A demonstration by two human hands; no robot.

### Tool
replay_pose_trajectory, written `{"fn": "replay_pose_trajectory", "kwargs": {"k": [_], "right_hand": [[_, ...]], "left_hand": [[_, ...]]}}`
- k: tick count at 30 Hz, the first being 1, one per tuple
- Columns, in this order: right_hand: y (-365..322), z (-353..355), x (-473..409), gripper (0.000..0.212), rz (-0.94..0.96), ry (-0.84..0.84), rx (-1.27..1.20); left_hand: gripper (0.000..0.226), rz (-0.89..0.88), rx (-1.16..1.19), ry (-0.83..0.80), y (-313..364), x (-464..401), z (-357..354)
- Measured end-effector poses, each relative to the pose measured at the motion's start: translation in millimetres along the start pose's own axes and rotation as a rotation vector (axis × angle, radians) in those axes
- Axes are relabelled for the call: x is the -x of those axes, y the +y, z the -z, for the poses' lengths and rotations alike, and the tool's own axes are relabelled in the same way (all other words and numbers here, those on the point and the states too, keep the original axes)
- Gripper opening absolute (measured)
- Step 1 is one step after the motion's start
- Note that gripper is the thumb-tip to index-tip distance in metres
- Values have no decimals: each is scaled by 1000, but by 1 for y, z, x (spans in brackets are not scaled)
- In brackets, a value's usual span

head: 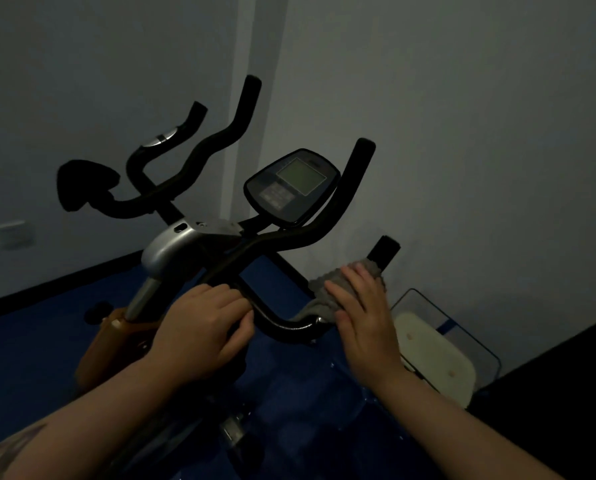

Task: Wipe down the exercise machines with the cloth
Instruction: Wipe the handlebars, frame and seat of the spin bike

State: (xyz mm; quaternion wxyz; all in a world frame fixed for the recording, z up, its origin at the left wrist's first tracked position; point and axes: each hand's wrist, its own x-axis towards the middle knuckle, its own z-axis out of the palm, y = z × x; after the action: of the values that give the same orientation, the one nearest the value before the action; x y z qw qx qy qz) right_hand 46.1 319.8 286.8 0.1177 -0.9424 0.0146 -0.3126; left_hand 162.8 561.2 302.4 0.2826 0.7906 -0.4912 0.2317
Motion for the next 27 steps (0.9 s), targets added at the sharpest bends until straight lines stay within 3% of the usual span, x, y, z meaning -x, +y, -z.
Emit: {"fn": "replay_pose_trajectory", "kwargs": {"k": [5,10,14,19,21,24,26,27], "right_hand": [[29,37,-26,41,213,-112,219],[-30,-1,5,36,-131,14,-54],[-5,11,-2,42,165,-148,110],[50,57,-54,41,358,-209,470],[52,62,-58,37,302,-118,498],[14,36,-41,37,-29,58,283],[-18,6,-21,45,-160,67,112],[-27,-1,-13,48,-136,40,73]], "left_hand": [[31,-13,-2,5,1,0,0],[32,1,-6,-1,0,1,-2],[32,9,0,-7,0,0,-1],[33,15,-15,-5,0,0,-3],[33,19,-15,-5,0,0,-3],[33,17,-13,2,0,0,-3],[32,16,-20,2,0,0,-3],[32,17,-21,-1,0,0,-3]]}}
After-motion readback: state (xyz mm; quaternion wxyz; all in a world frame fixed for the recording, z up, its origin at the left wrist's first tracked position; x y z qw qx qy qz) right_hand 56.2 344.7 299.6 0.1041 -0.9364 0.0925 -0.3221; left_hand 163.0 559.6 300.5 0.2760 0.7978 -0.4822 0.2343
